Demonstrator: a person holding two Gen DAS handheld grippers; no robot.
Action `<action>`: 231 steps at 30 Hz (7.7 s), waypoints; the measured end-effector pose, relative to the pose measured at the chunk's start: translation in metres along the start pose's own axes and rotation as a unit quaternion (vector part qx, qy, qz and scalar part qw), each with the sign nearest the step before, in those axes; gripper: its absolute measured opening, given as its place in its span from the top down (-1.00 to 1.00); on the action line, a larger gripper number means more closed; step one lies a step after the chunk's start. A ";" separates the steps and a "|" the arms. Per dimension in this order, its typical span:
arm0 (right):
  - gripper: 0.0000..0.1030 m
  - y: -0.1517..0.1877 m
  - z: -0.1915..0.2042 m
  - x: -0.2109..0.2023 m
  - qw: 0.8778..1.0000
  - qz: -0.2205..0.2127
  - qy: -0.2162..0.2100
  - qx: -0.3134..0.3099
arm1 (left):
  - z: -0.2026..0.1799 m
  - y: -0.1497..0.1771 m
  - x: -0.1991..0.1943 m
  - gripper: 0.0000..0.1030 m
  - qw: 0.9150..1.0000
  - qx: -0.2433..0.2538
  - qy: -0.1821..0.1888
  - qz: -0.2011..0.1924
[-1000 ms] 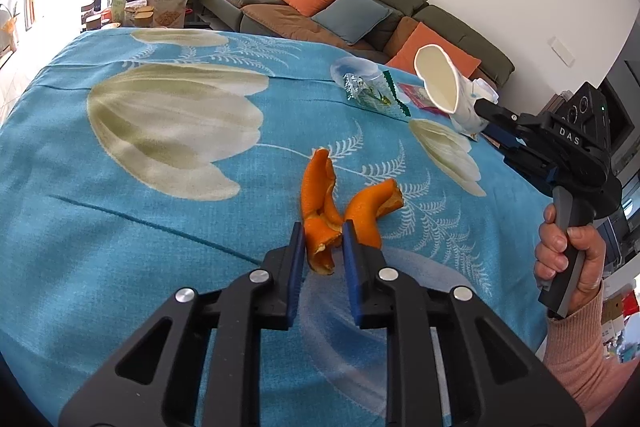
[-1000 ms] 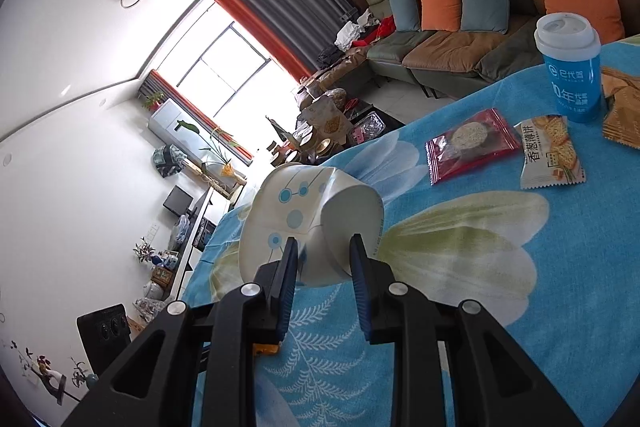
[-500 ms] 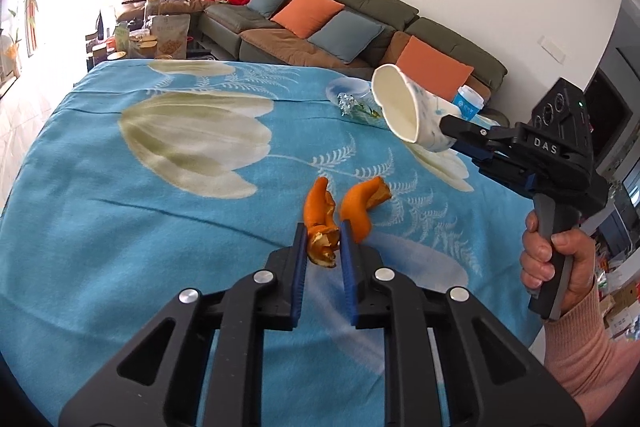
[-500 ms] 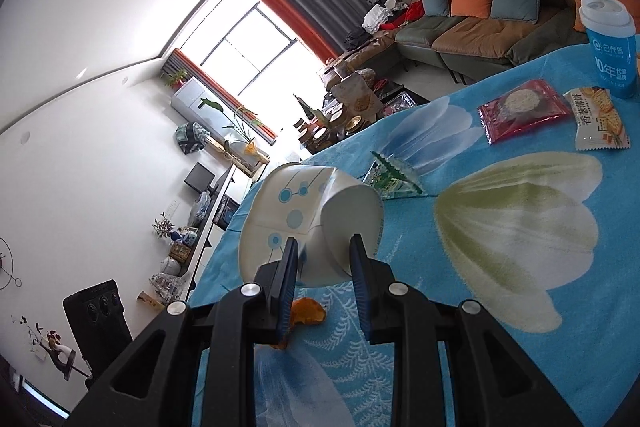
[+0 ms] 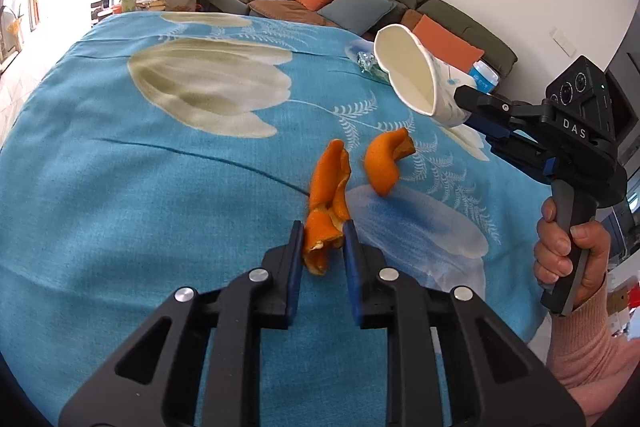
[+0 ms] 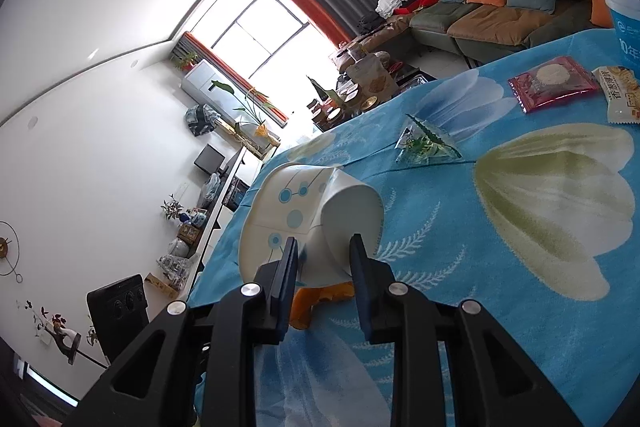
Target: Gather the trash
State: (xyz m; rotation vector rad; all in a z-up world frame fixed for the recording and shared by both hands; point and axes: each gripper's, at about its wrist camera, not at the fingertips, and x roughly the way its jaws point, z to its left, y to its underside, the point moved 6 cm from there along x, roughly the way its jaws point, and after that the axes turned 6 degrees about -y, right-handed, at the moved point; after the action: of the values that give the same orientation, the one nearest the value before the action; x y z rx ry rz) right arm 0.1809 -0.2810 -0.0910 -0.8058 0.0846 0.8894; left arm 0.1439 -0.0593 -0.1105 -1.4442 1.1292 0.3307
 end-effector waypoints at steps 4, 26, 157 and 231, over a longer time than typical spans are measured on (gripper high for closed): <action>0.52 0.004 0.007 0.002 1.000 0.004 -0.007 -0.005 | -0.002 0.002 -0.006 0.66 1.000 0.004 -0.012 -0.011; 0.52 0.027 0.068 0.036 0.996 0.048 -0.062 -0.043 | 0.033 0.018 -0.075 0.68 0.995 -0.021 -0.068 -0.065; 0.37 0.150 0.274 0.322 0.930 0.291 -0.064 -0.214 | 0.283 0.090 -0.159 0.34 0.919 -0.272 -0.269 -0.090; 0.70 -0.036 0.000 0.031 0.990 0.031 0.105 -0.092 | -0.037 -0.028 0.010 0.76 0.999 0.032 -0.025 -0.007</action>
State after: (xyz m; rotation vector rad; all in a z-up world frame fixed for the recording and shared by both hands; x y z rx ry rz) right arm 0.2274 -0.2735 -0.0816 -1.0726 0.2163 0.8776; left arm 0.1553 -0.1018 -0.0925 -1.3803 1.0791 0.3159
